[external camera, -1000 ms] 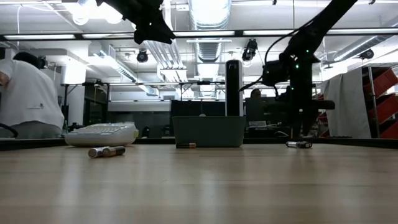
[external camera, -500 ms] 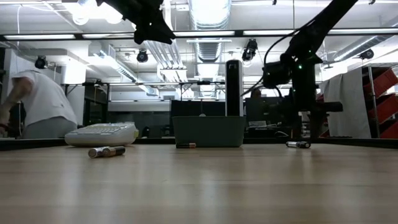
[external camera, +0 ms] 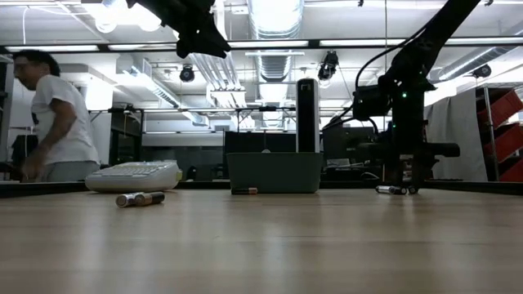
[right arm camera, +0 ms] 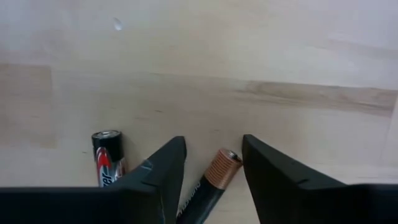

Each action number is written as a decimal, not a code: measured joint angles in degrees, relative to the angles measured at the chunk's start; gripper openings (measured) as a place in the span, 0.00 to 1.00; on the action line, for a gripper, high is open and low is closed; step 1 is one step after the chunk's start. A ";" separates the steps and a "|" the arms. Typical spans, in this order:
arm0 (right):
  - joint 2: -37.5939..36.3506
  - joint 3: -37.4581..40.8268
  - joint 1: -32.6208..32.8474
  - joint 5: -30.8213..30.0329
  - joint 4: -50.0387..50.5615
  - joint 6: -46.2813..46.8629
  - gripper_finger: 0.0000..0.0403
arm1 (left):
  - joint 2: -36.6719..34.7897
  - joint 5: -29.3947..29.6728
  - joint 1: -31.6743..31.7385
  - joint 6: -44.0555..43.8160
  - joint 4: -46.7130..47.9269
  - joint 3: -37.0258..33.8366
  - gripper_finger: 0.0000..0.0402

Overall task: Sort batteries
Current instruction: Put the brown battery into the green bin

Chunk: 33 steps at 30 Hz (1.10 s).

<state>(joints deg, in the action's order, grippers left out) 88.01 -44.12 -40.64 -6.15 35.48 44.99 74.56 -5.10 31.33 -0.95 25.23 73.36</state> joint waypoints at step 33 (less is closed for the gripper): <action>-2.30 0.14 3.03 -0.17 6.97 8.63 0.49 | 0.02 0.01 0.00 0.00 0.04 0.00 0.29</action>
<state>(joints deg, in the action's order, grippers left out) 85.71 -43.98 -37.61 -6.32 42.45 53.63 74.59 -5.09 31.33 -0.95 25.28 73.36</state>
